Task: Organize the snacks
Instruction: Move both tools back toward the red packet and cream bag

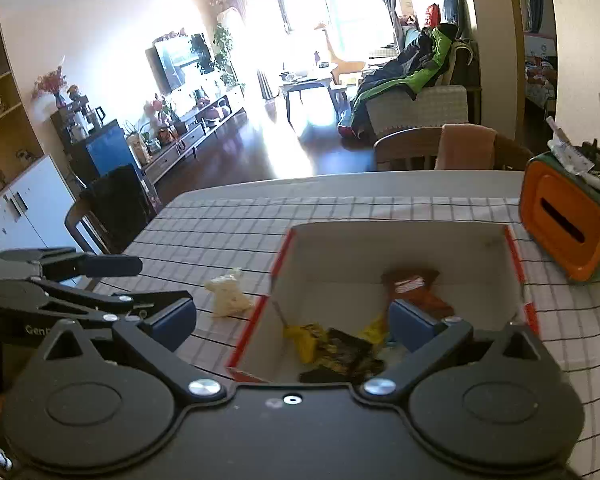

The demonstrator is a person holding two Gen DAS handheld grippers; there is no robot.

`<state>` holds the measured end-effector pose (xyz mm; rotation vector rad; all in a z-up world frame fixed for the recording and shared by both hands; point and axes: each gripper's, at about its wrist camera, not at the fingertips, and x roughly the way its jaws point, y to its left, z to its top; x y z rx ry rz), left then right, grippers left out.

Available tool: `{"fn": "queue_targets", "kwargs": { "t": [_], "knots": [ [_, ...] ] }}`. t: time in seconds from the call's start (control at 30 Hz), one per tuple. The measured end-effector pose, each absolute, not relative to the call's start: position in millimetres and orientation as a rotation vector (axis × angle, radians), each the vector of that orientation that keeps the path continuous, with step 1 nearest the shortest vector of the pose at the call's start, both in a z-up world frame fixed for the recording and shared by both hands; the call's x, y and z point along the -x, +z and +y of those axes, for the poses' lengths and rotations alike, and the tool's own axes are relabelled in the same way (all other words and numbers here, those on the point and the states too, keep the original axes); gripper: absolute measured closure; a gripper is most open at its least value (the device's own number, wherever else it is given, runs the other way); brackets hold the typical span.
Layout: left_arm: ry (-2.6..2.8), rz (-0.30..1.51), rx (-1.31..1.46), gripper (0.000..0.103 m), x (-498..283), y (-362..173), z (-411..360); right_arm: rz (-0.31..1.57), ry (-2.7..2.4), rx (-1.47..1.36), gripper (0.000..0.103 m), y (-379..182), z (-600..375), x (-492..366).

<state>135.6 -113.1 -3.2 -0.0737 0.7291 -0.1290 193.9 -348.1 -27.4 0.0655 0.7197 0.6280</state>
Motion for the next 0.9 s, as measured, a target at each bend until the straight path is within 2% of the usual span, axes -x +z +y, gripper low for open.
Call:
{"fn": "queue_targets", "kwargs": {
  "t": [0.3, 0.9],
  "knots": [
    [-0.069, 0.722, 0.105, 0.016, -111, -20, -38, 0.741, 0.654, -0.046, 0.0, -40, -298, -178],
    [-0.126, 0.89, 0.065, 0.016, -124, -80, 83, 0.804, 0.662, 0.08, 0.0, -68, -183, -175]
  ]
}}
